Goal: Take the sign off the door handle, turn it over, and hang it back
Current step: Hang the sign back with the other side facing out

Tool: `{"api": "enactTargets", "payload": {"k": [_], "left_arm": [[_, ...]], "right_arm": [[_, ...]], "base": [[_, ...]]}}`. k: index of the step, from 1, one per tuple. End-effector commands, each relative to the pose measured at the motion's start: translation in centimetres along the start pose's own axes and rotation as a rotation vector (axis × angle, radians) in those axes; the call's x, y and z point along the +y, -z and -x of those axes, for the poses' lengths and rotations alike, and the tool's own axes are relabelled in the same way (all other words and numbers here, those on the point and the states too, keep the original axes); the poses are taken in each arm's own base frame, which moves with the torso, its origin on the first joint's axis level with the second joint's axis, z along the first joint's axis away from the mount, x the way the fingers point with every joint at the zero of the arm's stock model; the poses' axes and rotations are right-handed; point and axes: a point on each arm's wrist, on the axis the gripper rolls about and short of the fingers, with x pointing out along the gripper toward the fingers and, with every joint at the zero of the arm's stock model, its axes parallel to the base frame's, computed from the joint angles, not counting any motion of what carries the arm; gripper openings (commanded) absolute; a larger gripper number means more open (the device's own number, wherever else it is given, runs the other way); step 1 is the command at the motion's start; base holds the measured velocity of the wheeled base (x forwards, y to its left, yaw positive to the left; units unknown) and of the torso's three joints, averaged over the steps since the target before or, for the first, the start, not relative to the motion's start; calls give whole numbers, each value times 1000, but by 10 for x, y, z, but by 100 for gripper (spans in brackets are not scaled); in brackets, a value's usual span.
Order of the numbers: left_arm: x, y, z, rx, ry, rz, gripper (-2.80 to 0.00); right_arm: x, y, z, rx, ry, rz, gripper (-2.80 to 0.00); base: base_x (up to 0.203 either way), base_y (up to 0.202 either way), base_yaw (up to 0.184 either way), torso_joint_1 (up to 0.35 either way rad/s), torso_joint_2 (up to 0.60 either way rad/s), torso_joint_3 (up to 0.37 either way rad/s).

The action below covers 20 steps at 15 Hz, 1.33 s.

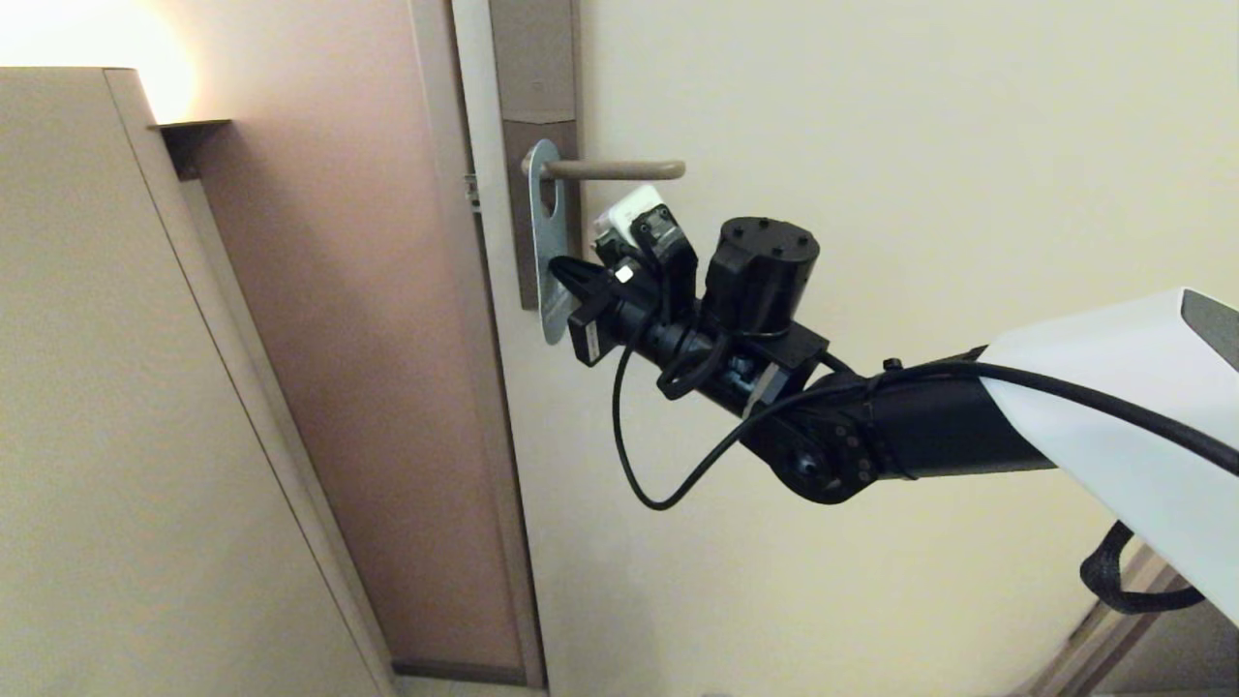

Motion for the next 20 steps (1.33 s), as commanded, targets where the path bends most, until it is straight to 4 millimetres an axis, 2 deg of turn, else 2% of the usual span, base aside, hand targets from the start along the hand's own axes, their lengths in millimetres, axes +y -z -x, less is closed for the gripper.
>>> {"api": "enactTargets", "payload": {"k": [1,6,11,17,20], "left_arm": [[0,0,0,2,0,0,-280],[0,0,0,2,0,0,-280],[0,0,0,2,0,0,-280],[0,0,0,2,0,0,-280],[0,0,0,1,0,0,-280]], "right_arm": [[-1,-12,3,-27,-2,5,-280],[5,-15,-10,-76,-24,5,-280],[15,2,-17,-57,-44,-11,-280],[11,0,-33,-114,-15,0,-280],[11,7,-38,-109,5,1,-280]], "base": [[0,0,0,0,0,0],[0,0,0,0,0,0],[0,0,0,0,0,0],[0,0,0,0,0,0],[0,0,0,0,0,0]]}}
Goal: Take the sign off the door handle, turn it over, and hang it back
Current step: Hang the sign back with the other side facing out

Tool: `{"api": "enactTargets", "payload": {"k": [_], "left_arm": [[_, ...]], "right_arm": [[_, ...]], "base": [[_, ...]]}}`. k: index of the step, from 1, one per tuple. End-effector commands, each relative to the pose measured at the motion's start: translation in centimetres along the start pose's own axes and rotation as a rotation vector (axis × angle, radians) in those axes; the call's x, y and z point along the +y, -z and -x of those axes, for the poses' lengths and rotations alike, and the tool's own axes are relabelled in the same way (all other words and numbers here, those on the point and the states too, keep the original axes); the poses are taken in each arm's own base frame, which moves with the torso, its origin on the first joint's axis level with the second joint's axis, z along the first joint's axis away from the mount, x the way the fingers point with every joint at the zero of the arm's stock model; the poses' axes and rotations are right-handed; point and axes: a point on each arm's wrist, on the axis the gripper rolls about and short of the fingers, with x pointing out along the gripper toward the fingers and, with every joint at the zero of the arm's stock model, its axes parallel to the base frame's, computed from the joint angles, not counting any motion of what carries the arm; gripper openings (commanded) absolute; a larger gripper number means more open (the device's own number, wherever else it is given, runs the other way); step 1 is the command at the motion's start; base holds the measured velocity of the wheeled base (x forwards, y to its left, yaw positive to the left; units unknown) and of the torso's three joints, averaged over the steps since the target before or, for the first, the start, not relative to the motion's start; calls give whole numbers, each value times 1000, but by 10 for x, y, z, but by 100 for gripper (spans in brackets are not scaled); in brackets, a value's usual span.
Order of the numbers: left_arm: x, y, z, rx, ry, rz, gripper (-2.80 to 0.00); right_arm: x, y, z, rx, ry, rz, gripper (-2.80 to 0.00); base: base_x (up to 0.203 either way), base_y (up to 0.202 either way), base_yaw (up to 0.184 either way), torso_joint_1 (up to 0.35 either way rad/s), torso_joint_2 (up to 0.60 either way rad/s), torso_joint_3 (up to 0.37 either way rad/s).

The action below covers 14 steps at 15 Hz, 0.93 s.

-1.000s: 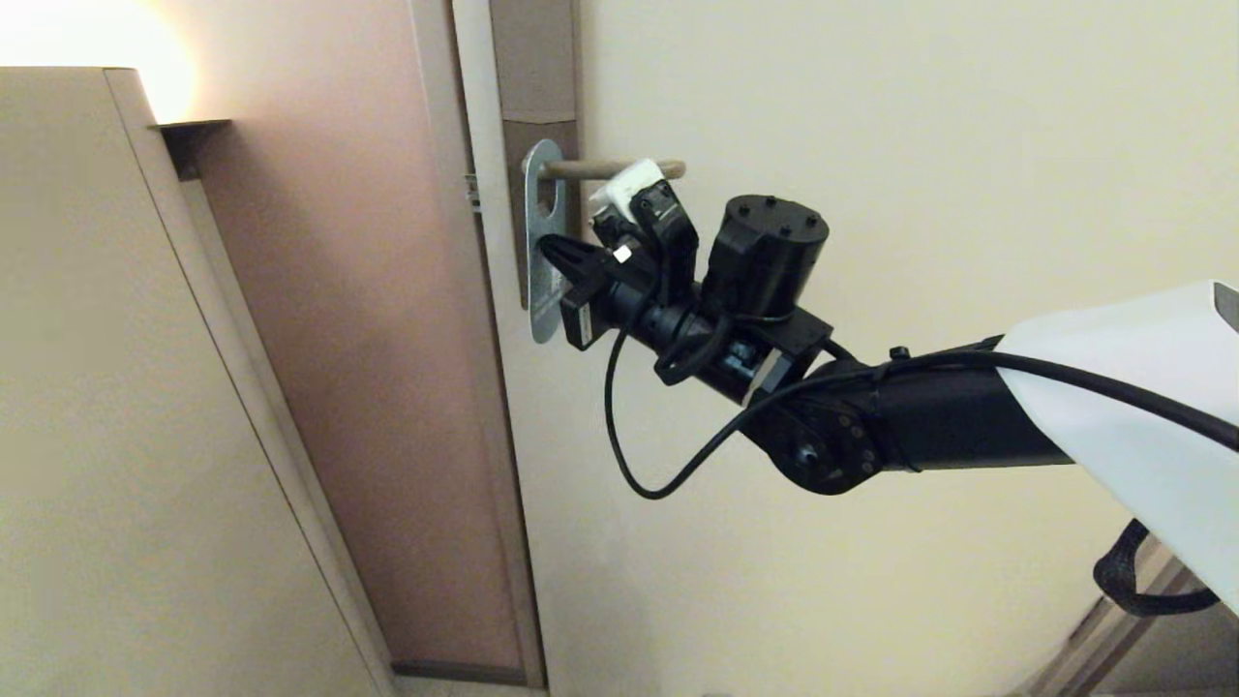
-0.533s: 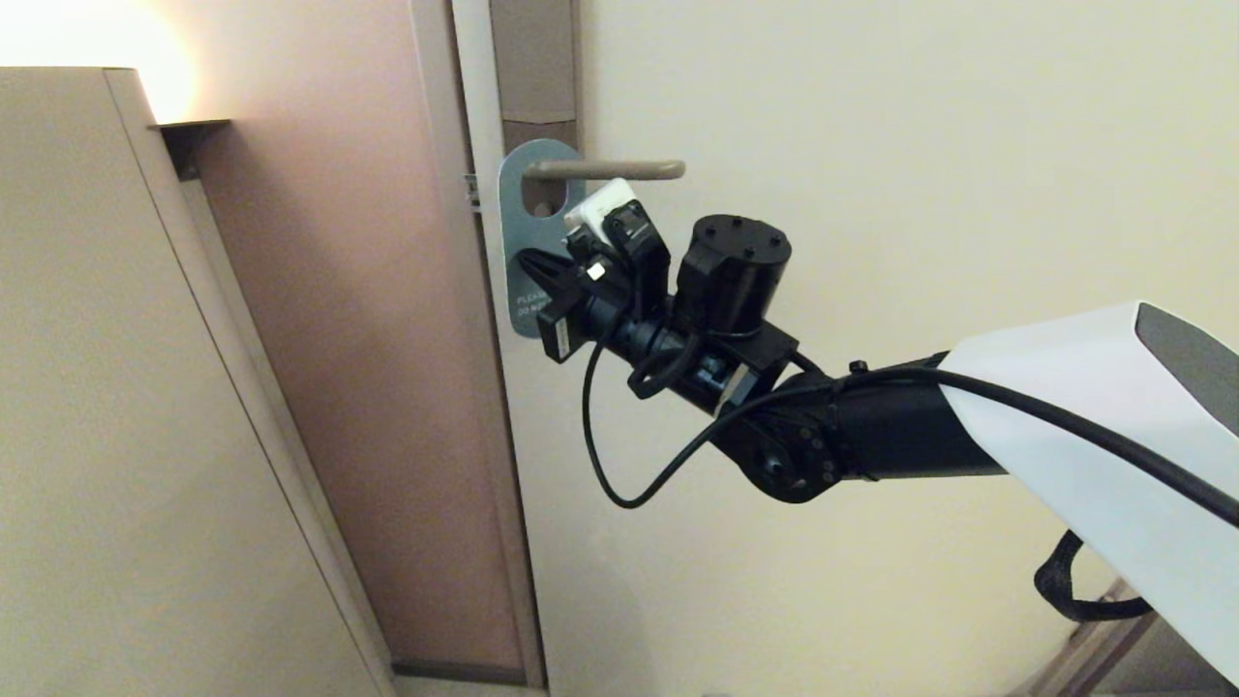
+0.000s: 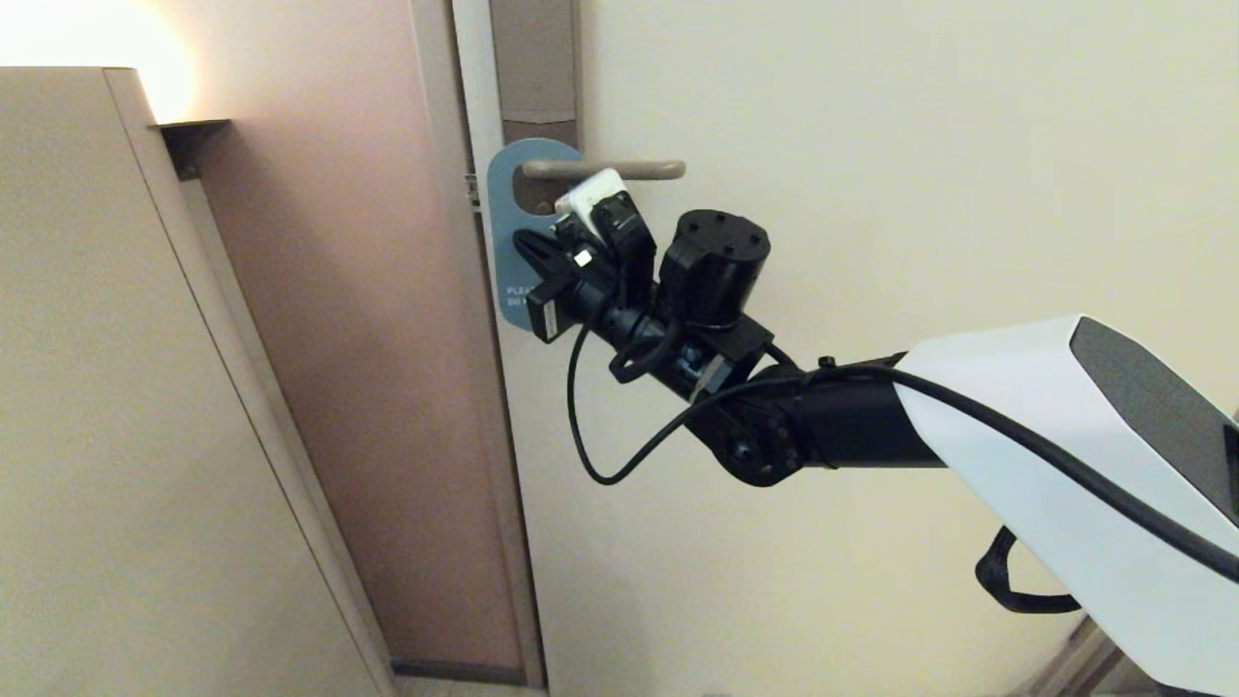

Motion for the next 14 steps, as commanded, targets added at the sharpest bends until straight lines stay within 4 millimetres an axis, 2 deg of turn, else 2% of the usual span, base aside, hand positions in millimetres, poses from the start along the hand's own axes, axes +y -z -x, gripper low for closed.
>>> {"api": "enactTargets", "payload": {"k": [1,5,11,14], "left_arm": [[0,0,0,2,0,0,-280],[0,0,0,1,0,0,-280],[0,0,0,2,0,0,-280],[0,0,0,2,0,0,-280]], "right_arm": [[2,11,-2,15,11,0,-280],[4,26,-4,16,70,1,-280],[-4,37,-5,35,110,4,-280],[-9,21,-3,9,121,5,-280]], "base": [[0,0,0,0,0,0],[0,0,0,0,0,0],[0,0,0,0,0,0],[0,0,0,0,0,0]]}}
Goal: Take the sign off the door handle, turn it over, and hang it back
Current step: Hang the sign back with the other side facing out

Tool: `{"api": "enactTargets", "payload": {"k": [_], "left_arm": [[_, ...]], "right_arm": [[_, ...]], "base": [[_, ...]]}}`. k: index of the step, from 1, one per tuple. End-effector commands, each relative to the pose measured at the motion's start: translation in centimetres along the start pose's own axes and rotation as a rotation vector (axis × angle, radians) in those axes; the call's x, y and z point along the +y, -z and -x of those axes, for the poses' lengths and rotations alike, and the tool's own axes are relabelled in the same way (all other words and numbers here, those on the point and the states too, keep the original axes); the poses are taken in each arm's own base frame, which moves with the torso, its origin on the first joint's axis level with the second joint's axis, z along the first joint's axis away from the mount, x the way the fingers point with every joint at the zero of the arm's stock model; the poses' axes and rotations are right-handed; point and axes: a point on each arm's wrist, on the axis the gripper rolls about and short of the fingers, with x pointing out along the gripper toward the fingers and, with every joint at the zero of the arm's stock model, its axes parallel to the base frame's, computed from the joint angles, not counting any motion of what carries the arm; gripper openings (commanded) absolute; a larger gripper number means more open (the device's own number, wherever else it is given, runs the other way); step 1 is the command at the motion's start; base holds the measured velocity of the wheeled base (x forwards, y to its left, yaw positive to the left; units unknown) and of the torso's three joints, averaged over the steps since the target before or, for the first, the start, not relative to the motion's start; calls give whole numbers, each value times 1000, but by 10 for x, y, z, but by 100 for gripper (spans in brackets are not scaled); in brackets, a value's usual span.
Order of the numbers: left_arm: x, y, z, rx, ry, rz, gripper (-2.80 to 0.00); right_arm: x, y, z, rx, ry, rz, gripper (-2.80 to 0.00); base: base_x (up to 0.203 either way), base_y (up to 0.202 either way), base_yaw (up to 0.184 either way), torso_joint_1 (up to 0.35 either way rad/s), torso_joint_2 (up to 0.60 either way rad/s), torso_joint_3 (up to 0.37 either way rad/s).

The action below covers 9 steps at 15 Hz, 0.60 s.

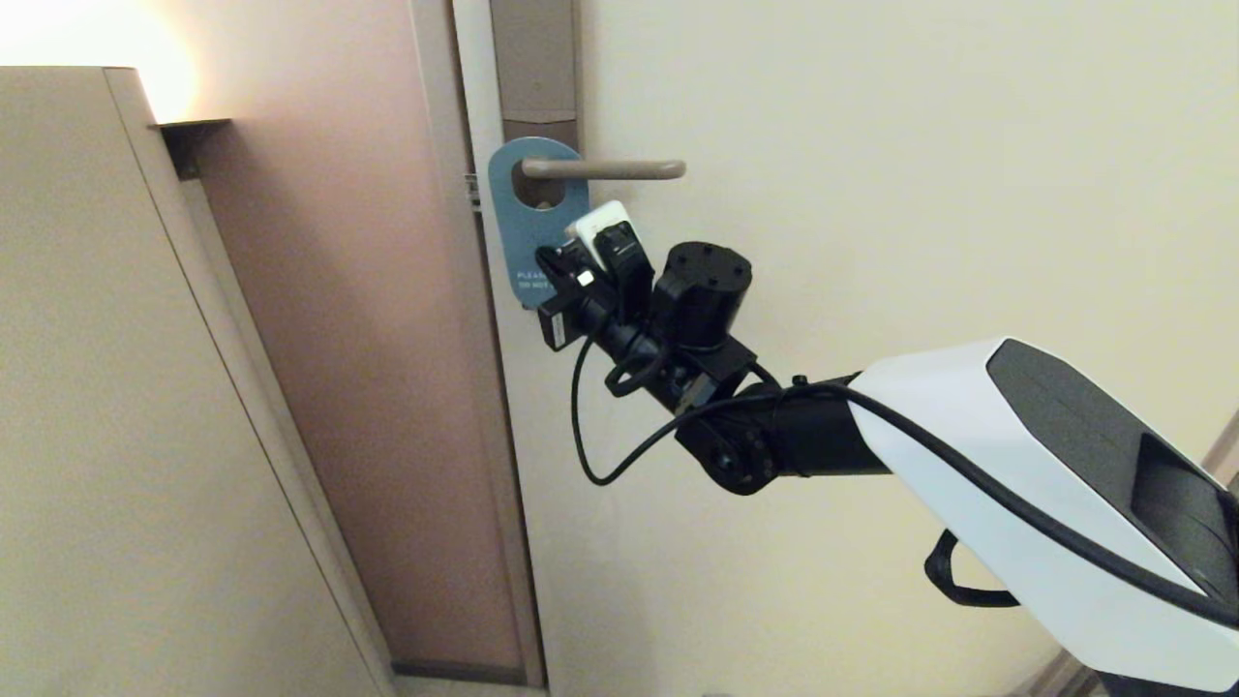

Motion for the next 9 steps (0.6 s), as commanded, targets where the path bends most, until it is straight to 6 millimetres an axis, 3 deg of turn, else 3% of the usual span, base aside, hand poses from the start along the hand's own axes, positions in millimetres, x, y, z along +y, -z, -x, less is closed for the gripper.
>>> {"api": "enactTargets", "payload": {"k": [1,6,9], "left_arm": [[0,0,0,1,0,0,-280],[0,0,0,1,0,0,-280],[0,0,0,2,0,0,-280]], "right_arm": [[-5,-16,2,-28,10,3,-280],[-21,-45,28,42,12,14,-280],[-23,-33,57,183,-10,16,-280]], "base": [[0,0,0,0,0,0],[0,0,0,0,0,0],[0,0,0,0,0,0]]}}
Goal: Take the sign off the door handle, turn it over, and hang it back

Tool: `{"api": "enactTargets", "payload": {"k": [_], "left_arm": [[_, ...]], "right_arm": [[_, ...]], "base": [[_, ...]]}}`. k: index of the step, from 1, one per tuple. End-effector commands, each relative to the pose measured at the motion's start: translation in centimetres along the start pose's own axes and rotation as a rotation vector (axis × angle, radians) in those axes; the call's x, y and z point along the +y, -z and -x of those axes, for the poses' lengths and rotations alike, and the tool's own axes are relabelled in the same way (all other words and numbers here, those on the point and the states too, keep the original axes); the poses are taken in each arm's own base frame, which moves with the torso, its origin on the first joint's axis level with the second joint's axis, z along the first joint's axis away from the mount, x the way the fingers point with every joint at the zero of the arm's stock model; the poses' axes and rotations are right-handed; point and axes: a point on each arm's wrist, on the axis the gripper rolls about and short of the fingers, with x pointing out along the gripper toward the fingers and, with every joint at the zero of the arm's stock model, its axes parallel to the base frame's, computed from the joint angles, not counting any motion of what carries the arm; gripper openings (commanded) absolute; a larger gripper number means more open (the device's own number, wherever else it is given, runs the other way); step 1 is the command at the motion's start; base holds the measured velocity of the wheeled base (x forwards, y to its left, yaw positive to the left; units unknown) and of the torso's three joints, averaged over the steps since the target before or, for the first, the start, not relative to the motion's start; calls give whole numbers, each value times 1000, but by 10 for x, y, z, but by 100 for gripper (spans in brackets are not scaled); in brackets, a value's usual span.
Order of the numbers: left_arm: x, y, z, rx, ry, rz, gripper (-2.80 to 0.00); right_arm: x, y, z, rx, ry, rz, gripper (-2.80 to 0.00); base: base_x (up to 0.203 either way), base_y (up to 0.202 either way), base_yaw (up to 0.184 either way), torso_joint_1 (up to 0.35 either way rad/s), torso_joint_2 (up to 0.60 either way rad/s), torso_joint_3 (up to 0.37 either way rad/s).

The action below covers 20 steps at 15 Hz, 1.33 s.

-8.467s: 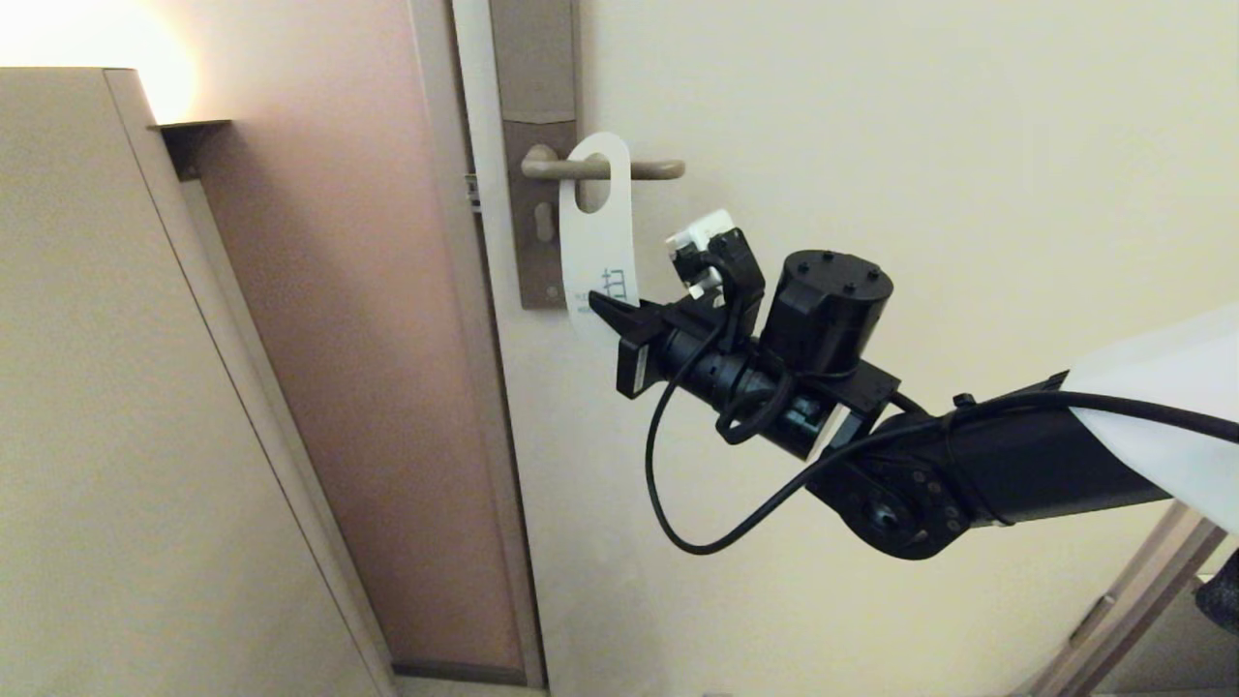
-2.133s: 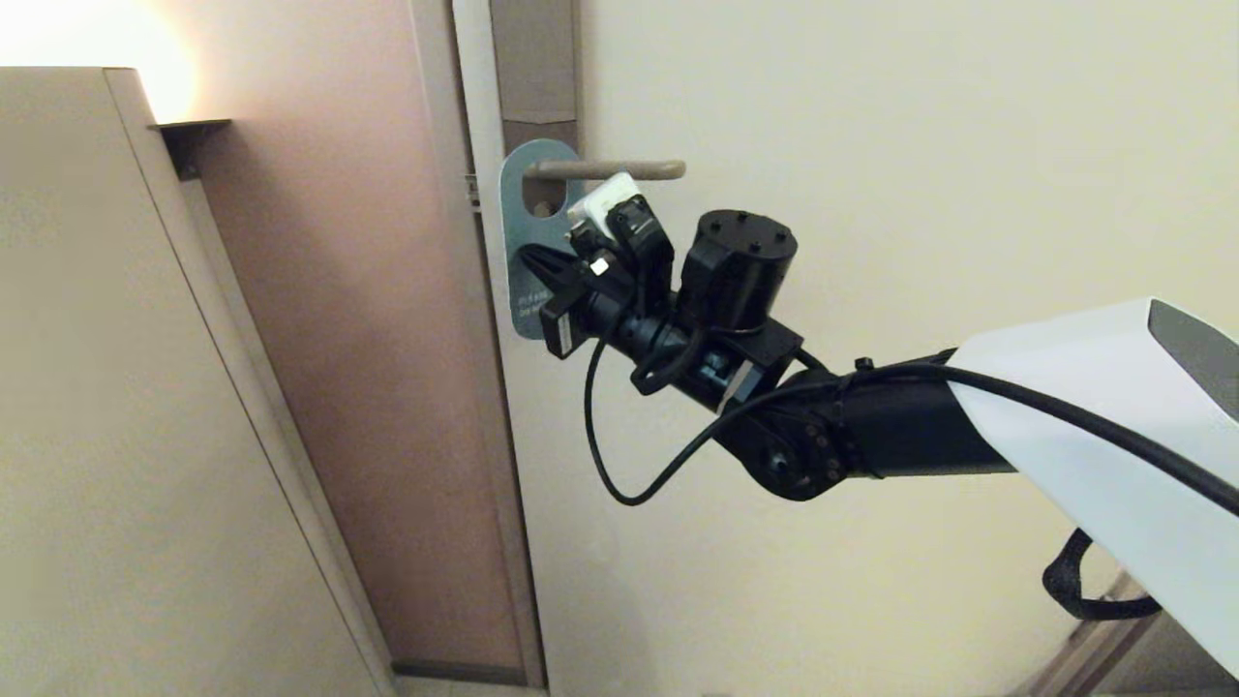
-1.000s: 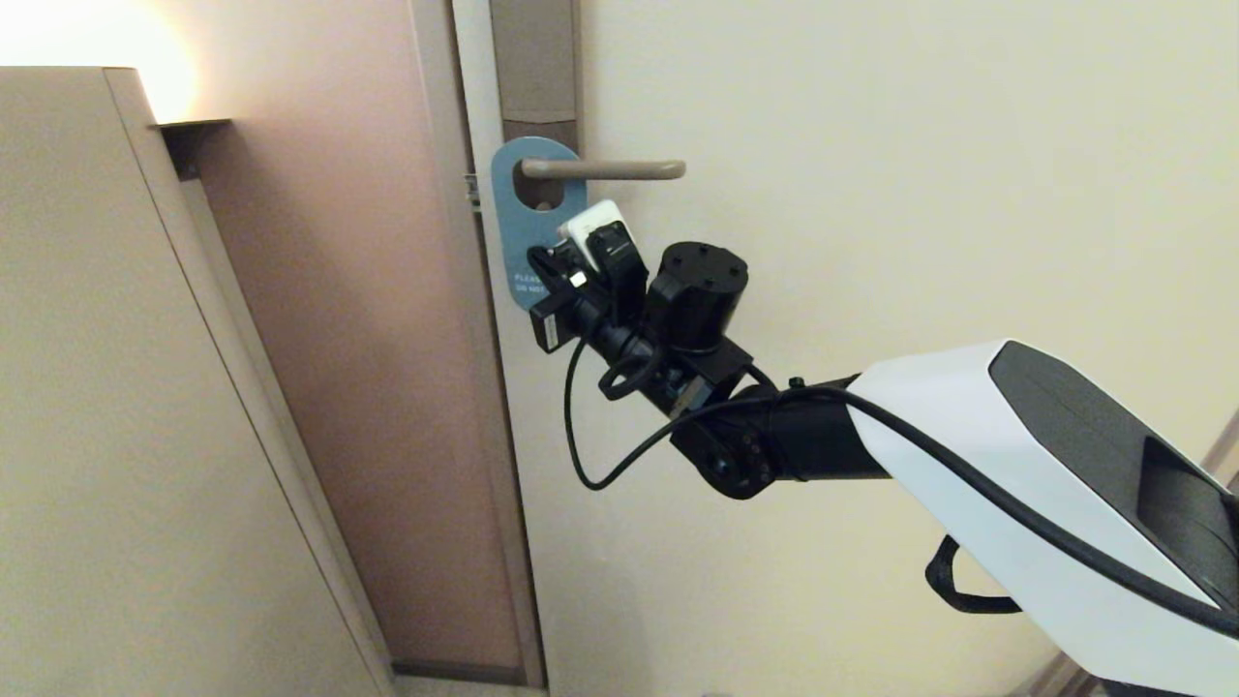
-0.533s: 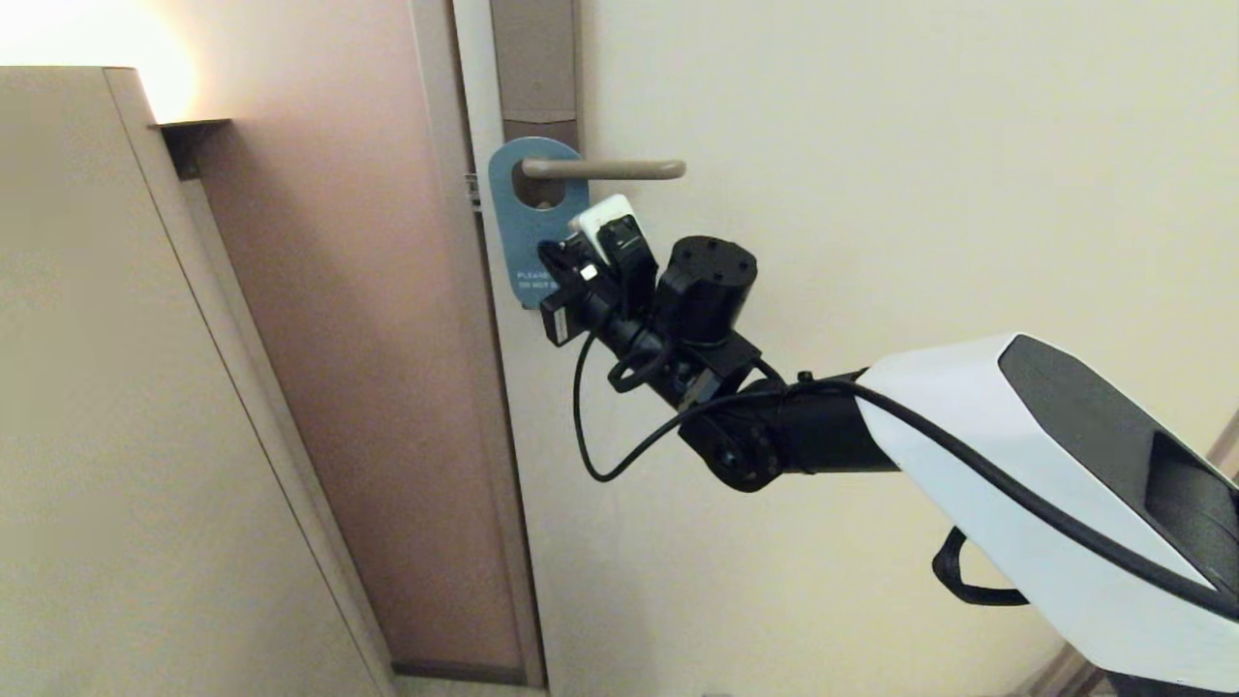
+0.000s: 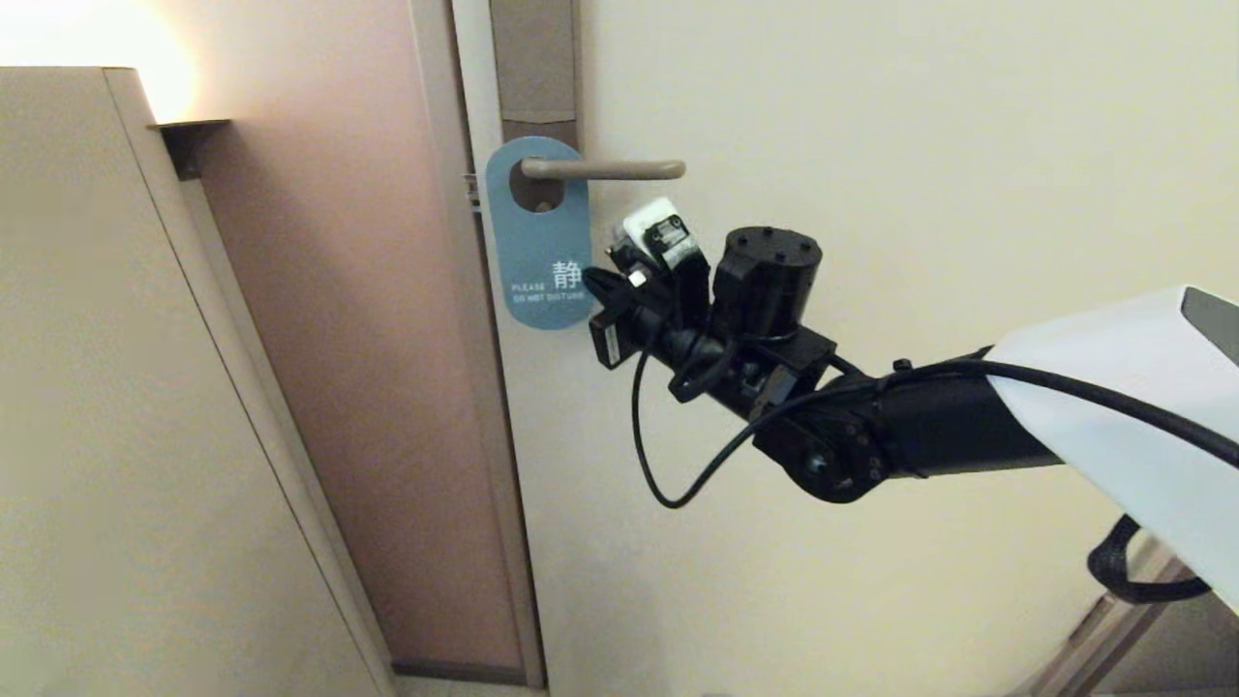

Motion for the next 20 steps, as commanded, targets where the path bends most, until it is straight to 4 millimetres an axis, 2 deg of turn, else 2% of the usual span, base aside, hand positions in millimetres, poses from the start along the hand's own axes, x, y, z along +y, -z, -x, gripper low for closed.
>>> {"api": "enactTargets", "payload": {"k": [1,3,4,7,9,11,14,16,20], "left_arm": [[0,0,0,1,0,0,-280],[0,0,0,1,0,0,-280],[0,0,0,1,0,0,-280],[0,0,0,2,0,0,-280],[0,0,0,2,0,0,-280],[0,0,0,2,0,0,-280],[0,0,0,1,0,0,-280],[0,0,0,1,0,0,-280],[0,0,0,2,0,0,-280]], "right_arm": [[-6,-3,23,45,3,1,-280],[-14,14,61,188,27,-2,-280],[-24,18,85,244,58,-3,-280],[-76,15,161,333,242,-12,-280],[-97,6,201,330,353,-33,-280],[-99,-5,233,300,411,-72,-280],[-86,-18,280,250,467,-127,-280],[-80,-21,313,248,530,-152,-280],[-62,-20,362,224,629,-215,-280]], "base": [[0,0,0,0,0,0],[0,0,0,0,0,0],[0,0,0,0,0,0],[0,0,0,0,0,0],[0,0,0,0,0,0],[0,0,0,0,0,0],[0,0,0,0,0,0],[0,0,0,0,0,0],[0,0,0,0,0,0]]}}
